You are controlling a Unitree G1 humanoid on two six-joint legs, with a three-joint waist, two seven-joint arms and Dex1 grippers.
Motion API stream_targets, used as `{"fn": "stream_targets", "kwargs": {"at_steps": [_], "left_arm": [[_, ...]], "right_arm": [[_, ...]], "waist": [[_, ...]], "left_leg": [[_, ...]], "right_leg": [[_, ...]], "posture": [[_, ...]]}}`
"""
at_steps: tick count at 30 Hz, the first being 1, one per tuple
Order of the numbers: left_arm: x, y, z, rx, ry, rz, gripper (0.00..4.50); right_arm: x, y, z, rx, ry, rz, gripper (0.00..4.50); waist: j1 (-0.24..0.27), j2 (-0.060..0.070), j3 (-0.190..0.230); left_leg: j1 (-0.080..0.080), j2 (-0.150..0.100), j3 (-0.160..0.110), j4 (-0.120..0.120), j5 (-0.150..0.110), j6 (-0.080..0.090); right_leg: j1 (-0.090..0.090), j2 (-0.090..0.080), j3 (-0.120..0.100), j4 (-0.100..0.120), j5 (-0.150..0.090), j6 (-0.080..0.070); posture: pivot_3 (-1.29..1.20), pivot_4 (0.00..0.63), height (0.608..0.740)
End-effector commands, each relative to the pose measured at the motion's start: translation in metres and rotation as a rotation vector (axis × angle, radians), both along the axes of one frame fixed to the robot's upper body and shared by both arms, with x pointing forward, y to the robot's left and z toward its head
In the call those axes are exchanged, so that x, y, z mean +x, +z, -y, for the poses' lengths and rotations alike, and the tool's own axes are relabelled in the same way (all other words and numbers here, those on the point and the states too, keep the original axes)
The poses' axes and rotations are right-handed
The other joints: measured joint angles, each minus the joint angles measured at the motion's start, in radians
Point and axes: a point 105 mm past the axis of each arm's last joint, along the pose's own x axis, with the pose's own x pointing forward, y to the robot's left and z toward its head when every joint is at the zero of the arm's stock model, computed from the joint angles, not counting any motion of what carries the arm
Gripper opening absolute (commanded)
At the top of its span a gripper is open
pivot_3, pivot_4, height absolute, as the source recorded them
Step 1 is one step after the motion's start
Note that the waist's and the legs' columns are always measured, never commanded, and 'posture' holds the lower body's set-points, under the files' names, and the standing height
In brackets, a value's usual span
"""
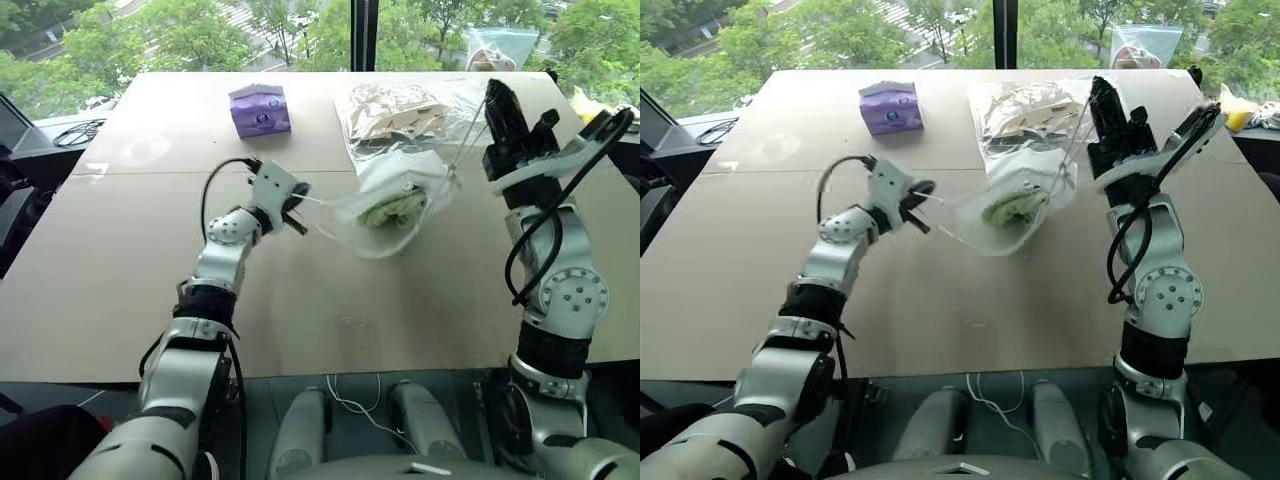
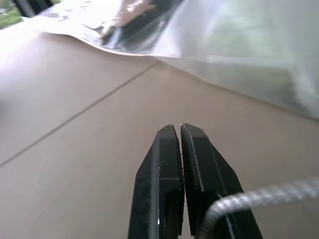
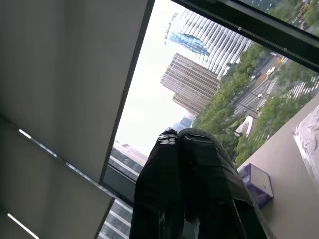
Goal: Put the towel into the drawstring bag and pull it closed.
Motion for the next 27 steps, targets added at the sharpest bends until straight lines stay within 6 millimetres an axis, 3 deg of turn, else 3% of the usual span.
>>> {"fn": "stream_targets", "kwargs": {"at_steps": [1,5,11,16,21,27], "left_arm": [[0.009,0.041,-0.023,-0.062,0.127,0.135,0.09],[0.012,0.066,-0.044,-0.126,0.260,0.211,0.09],[0.011,0.102,-0.061,-0.220,0.369,0.300,0.09],[0.010,0.125,-0.082,-0.264,0.472,0.357,0.09],[0.008,0.120,-0.106,-0.279,0.585,0.345,0.09],[0.001,0.080,-0.155,-0.491,0.850,0.214,0.09]], "right_arm": [[0.007,0.013,0.033,-0.093,-0.236,0.004,0.00],[0.013,0.029,0.063,-0.382,-0.614,-0.004,0.00],[0.002,0.049,0.091,-0.715,-1.093,0.016,0.00],[-0.003,0.053,0.096,-0.886,-1.280,0.037,0.00],[-0.004,0.035,0.114,-0.909,-1.358,-0.070,0.00],[-0.010,0.001,0.155,-0.765,-1.423,-0.358,0.00]], "waist": [[0.003,0.000,0.000],[0.002,0.000,0.000],[-0.002,0.000,0.000],[-0.002,0.000,0.000],[-0.002,0.000,0.000],[-0.002,-0.001,0.000]], "left_leg": [[0.000,0.000,0.000,0.000,0.000,0.000],[-0.002,-0.002,0.001,-0.001,0.000,0.000],[-0.002,-0.002,0.000,-0.003,0.000,0.000],[-0.001,-0.002,0.001,-0.002,0.000,0.000],[-0.001,-0.002,0.001,-0.002,0.000,0.000],[-0.001,-0.002,0.001,-0.002,0.000,0.000]], "right_leg": [[0.000,0.000,0.000,0.000,0.000,0.000],[0.000,-0.003,0.001,-0.002,0.000,0.000],[-0.001,-0.002,0.000,-0.002,0.000,0.000],[-0.001,-0.002,0.001,-0.002,0.000,0.000],[-0.001,-0.002,0.001,-0.002,0.000,0.000],[-0.001,-0.002,0.001,-0.002,0.000,0.000]], "posture": [[0.00,0.150,0.740],[0.00,0.150,0.740],[0.00,0.150,0.740],[0.00,0.150,0.740],[0.00,0.150,0.740],[0.00,0.150,0.740]]}}
